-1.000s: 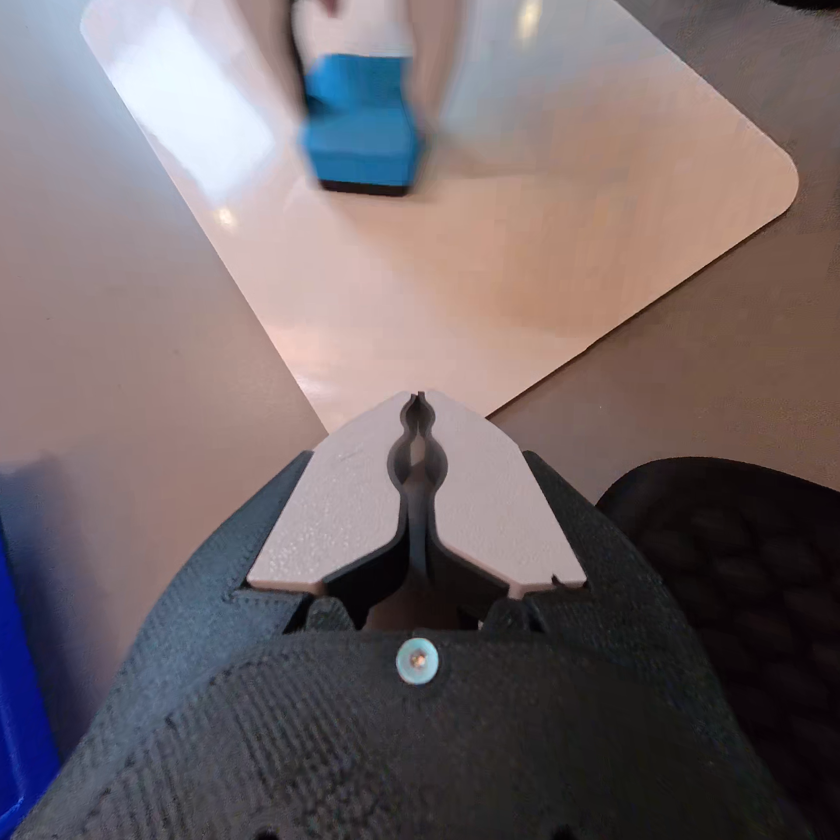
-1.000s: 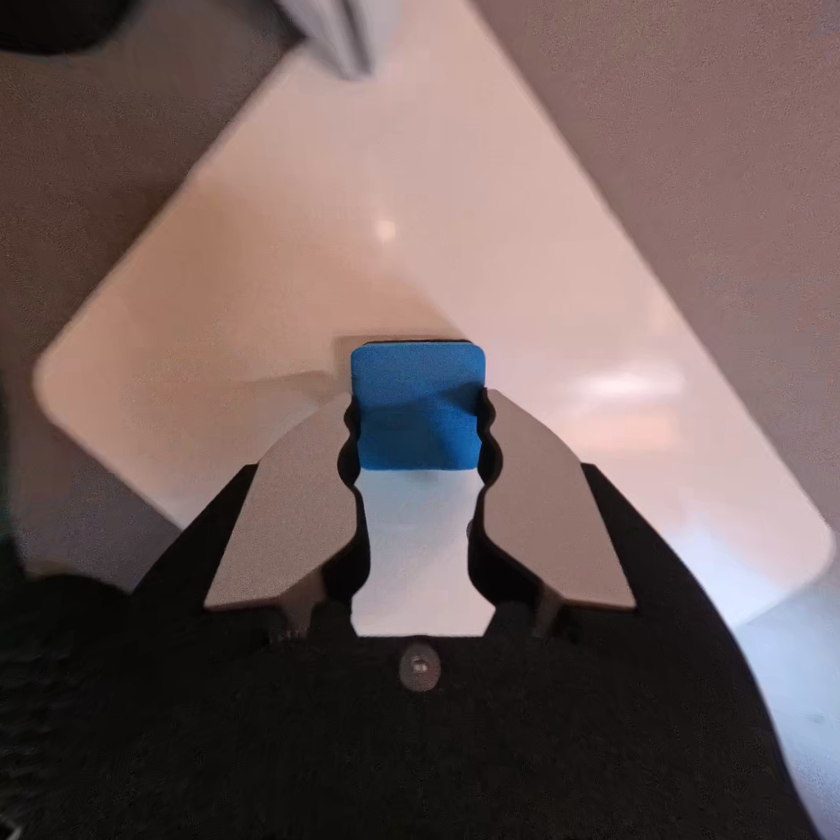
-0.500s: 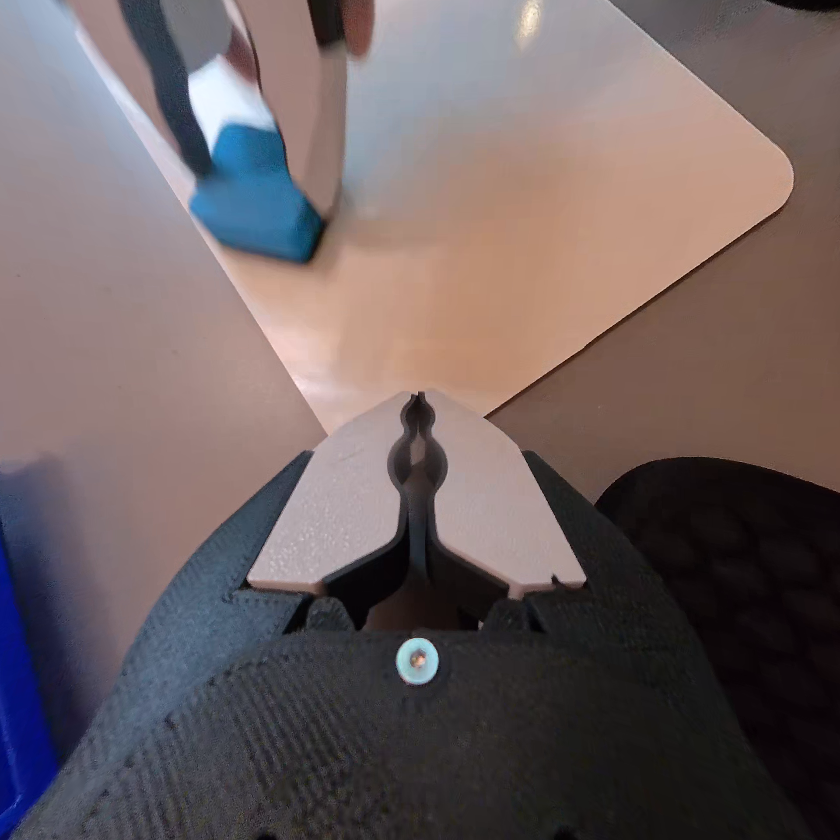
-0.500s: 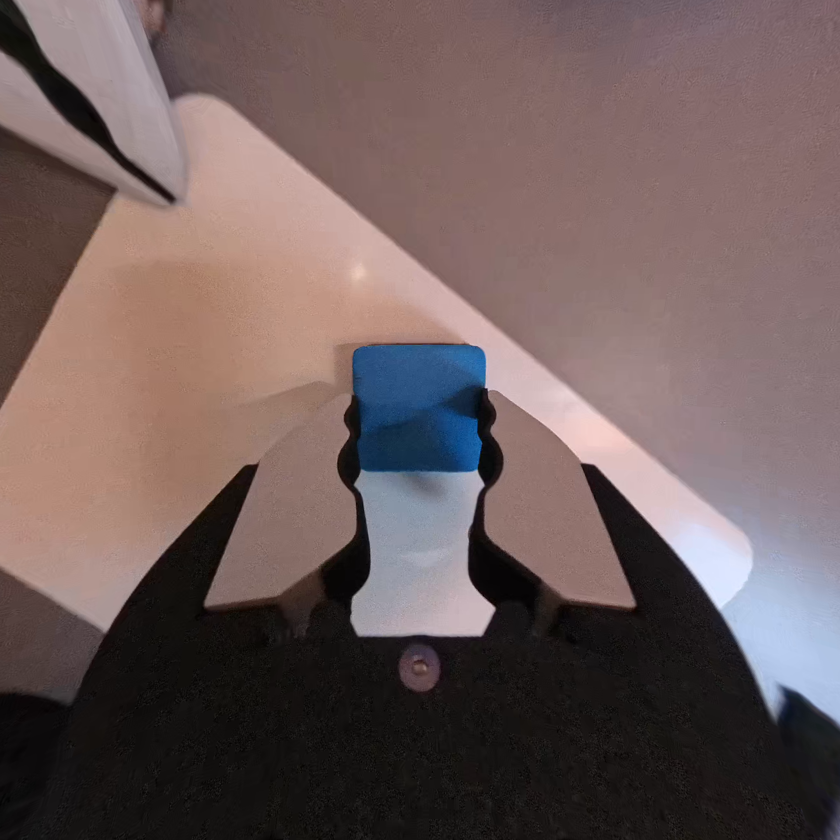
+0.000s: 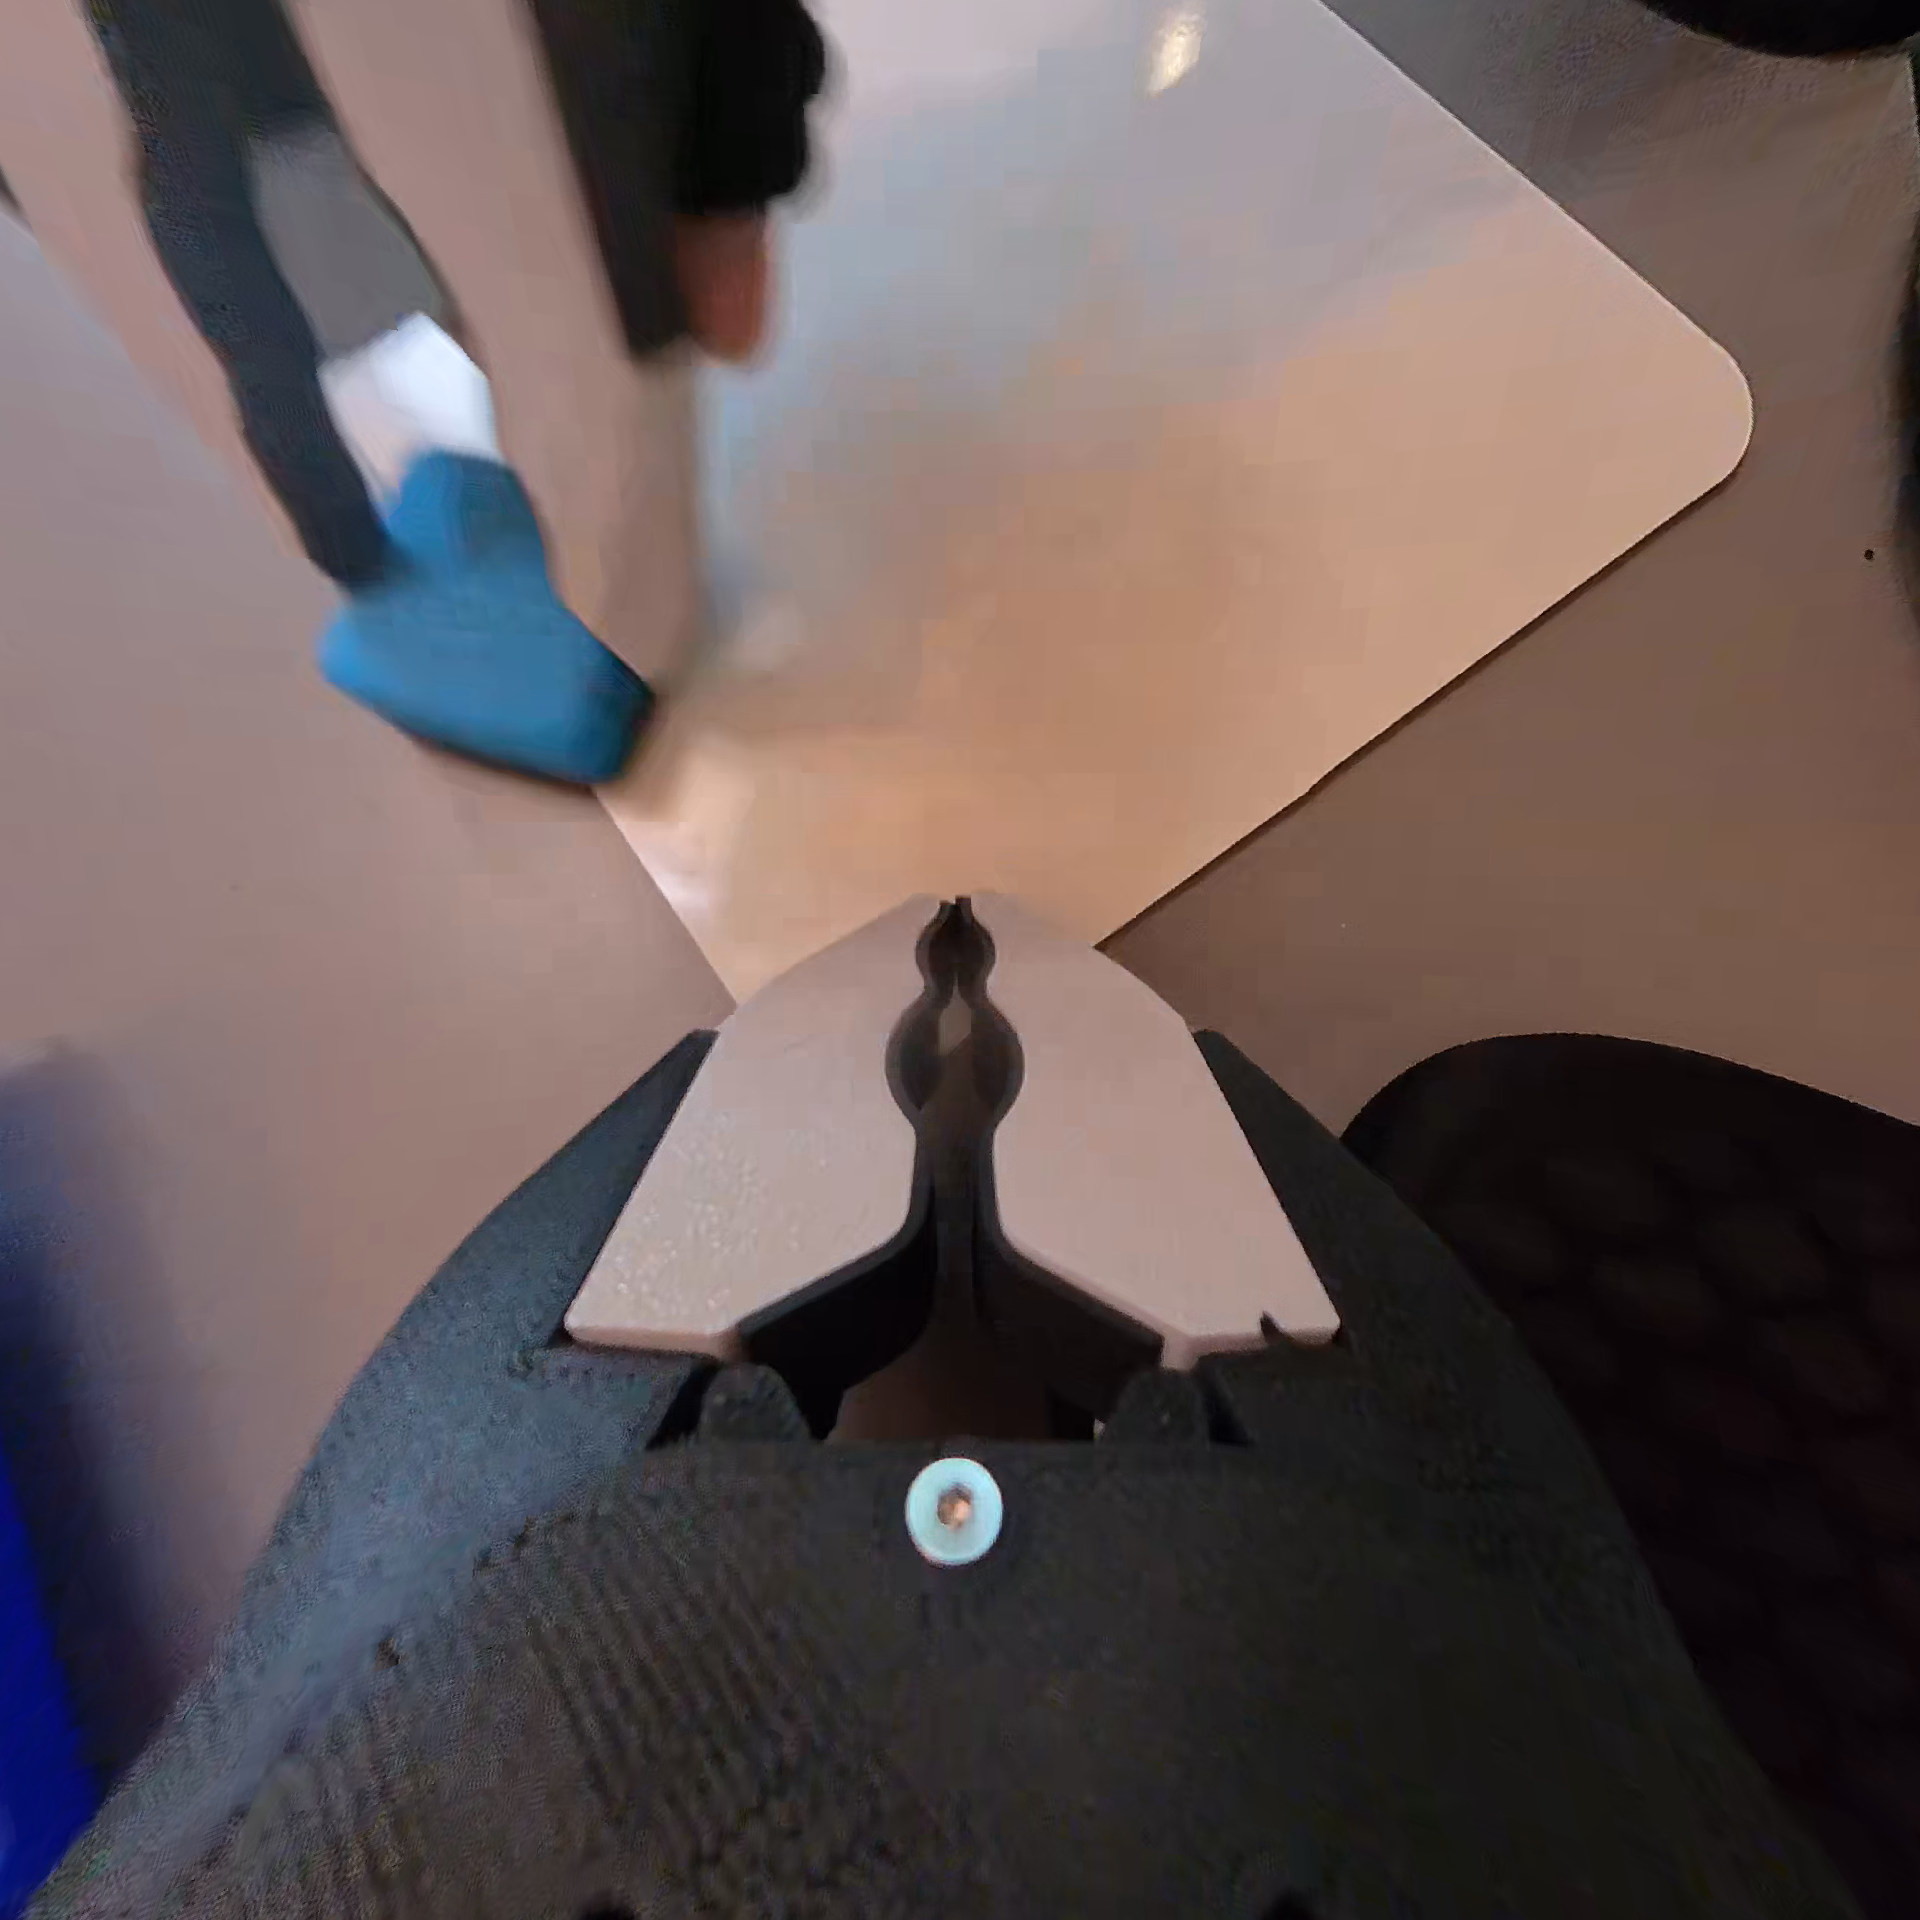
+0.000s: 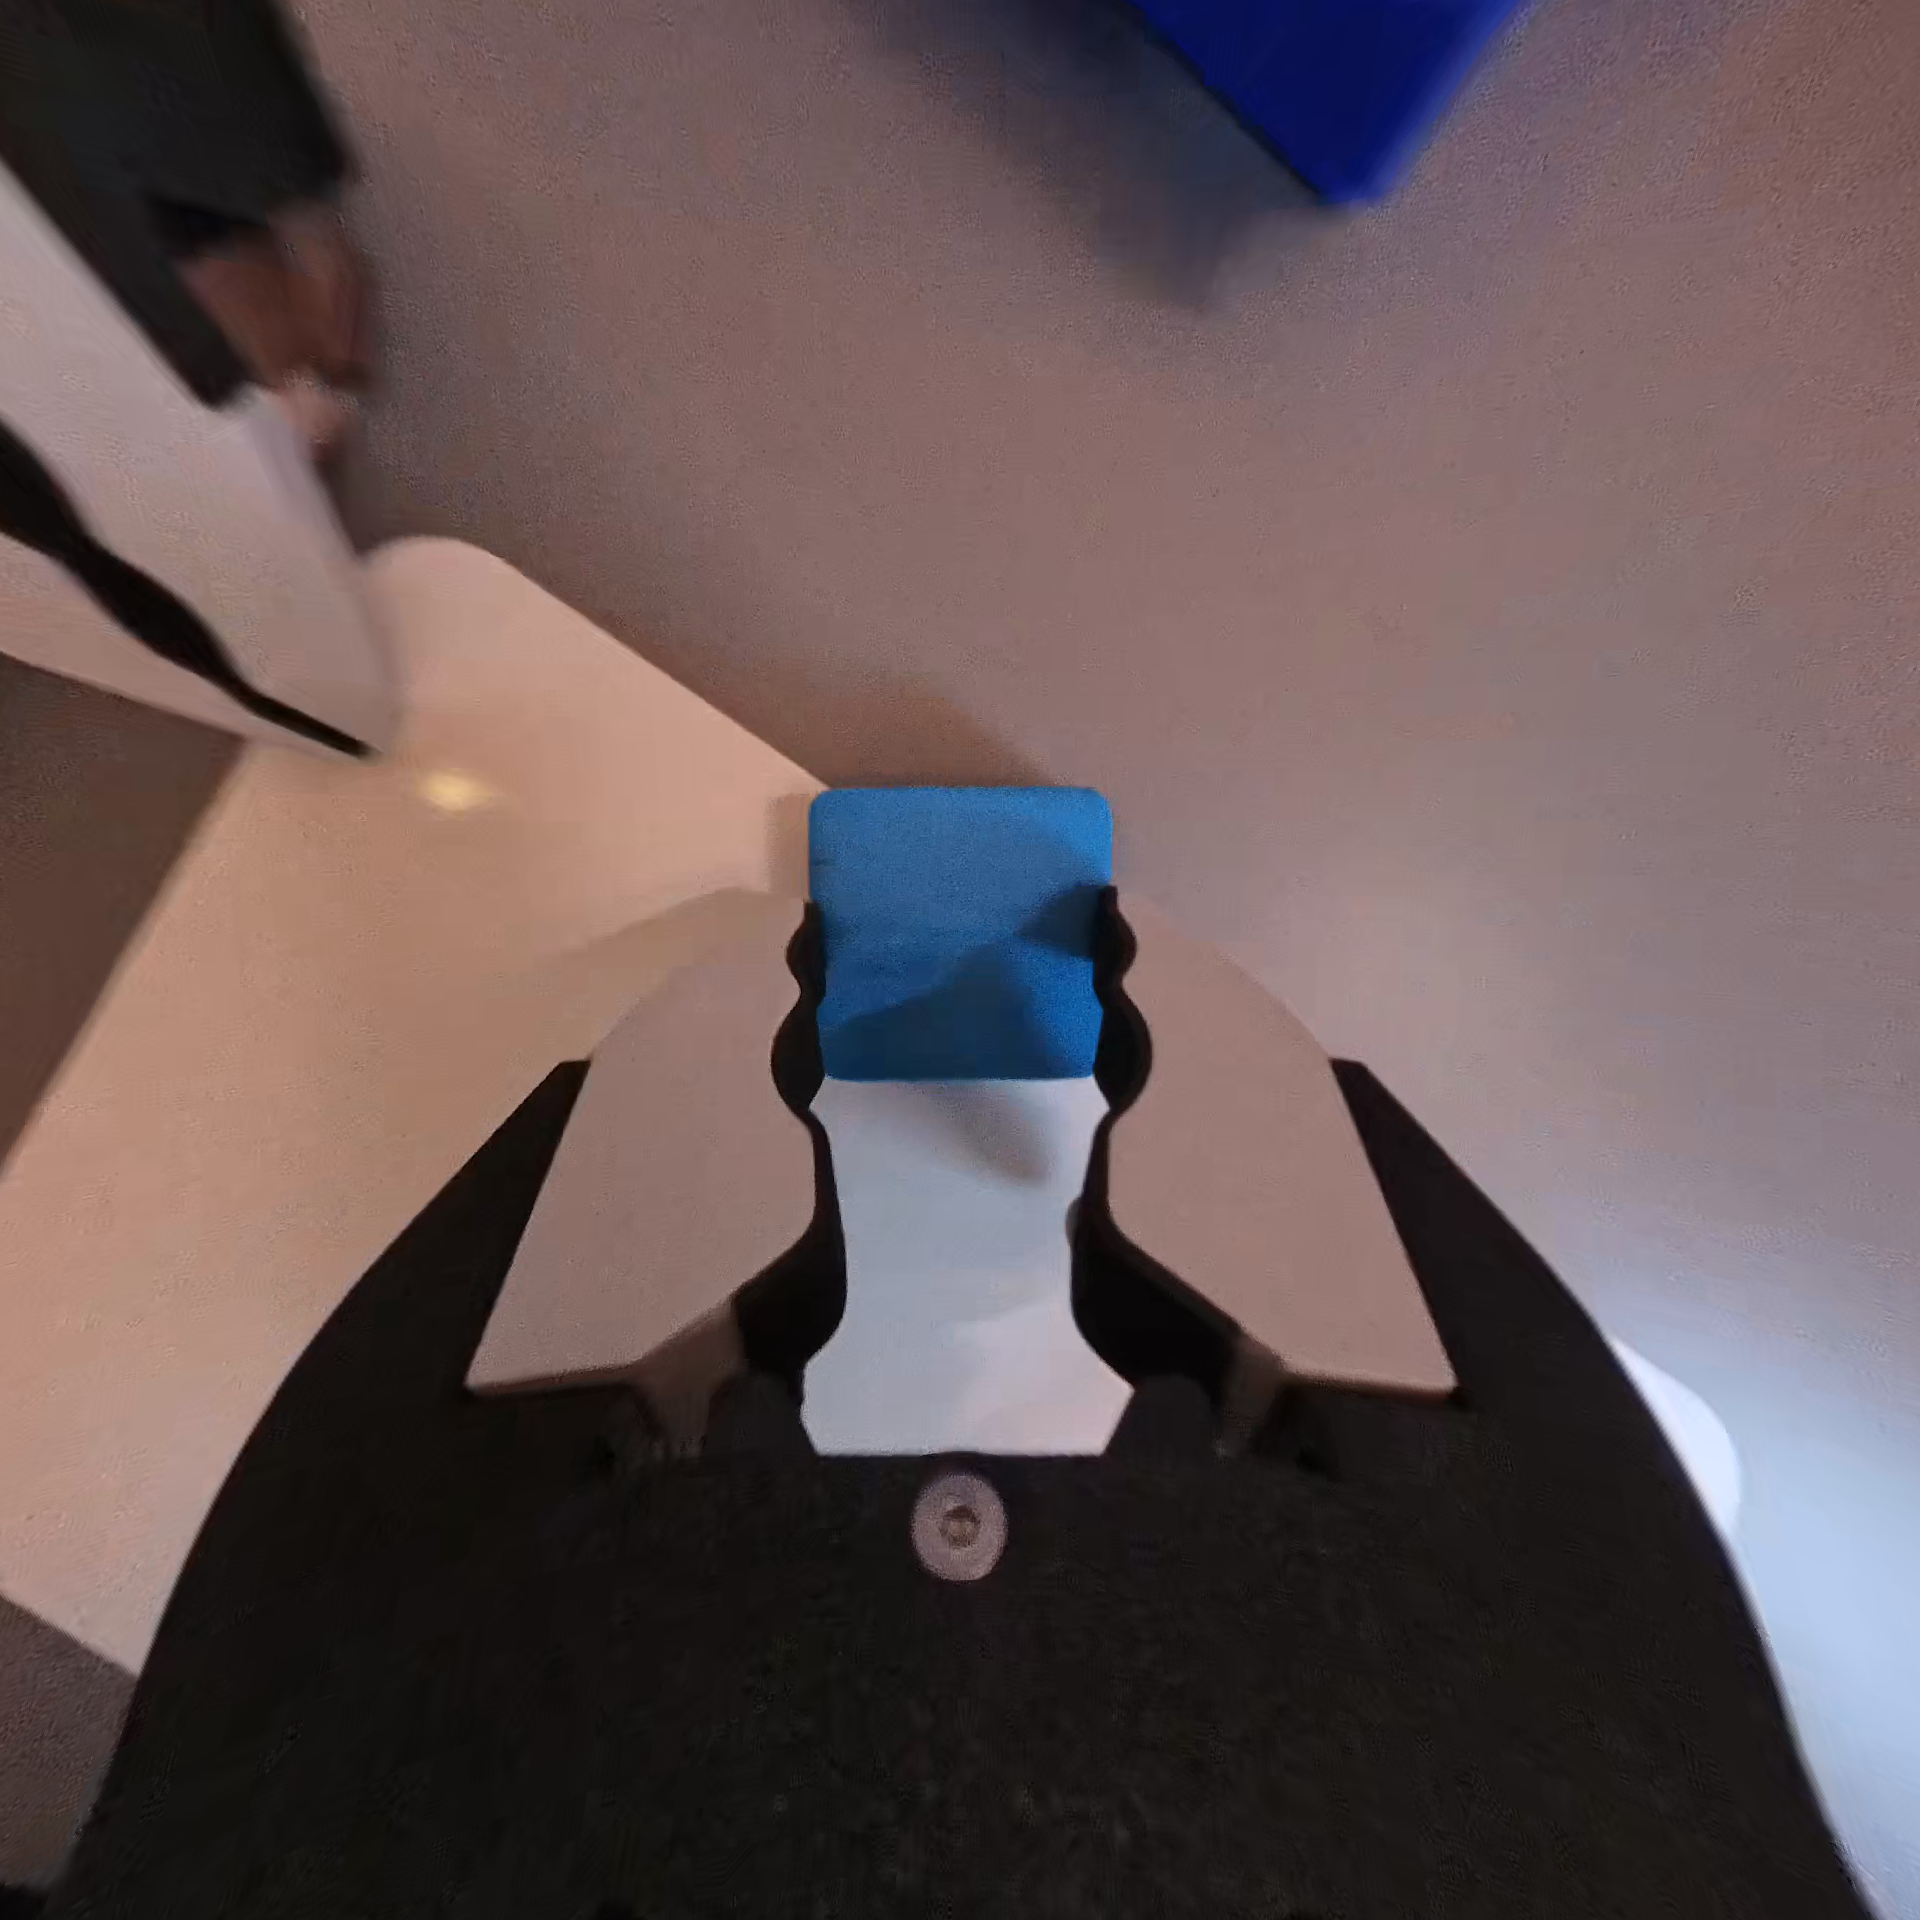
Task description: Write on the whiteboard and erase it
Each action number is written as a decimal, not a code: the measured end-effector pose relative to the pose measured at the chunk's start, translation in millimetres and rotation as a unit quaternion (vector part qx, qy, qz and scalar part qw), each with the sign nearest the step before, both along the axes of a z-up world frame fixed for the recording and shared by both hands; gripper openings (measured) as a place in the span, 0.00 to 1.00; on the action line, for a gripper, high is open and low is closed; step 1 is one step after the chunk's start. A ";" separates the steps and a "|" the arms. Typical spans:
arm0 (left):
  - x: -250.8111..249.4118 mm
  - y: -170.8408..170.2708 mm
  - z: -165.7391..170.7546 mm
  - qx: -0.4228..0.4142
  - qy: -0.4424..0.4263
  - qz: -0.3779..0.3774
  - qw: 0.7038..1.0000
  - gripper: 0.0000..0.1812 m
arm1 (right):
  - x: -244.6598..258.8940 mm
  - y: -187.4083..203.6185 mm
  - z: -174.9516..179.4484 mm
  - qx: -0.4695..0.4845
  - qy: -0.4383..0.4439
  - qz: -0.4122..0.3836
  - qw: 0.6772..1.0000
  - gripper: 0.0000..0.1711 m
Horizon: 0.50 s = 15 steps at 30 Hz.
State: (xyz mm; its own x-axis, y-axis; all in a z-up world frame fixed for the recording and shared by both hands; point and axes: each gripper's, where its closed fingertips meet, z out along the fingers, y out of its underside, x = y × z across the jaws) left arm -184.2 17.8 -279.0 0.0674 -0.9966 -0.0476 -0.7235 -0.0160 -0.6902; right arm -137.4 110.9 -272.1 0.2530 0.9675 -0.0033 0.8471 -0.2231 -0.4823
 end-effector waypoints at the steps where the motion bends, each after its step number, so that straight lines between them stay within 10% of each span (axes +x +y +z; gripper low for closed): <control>1: 0.0 0.1 -0.1 0.000 -0.001 0.001 1.000 0.00 | -17.8 -18.0 0.1 0.007 0.000 0.030 1.000 0.30; 9: -0.4 -0.2 -0.1 0.003 0.001 0.000 1.000 0.00 | 60.8 43.5 0.1 -0.015 -0.056 -0.097 0.994 0.30; 15: -0.7 -0.5 -0.1 0.002 0.000 0.000 1.000 0.00 | 43.8 -18.8 0.4 0.007 -0.039 0.033 0.999 0.30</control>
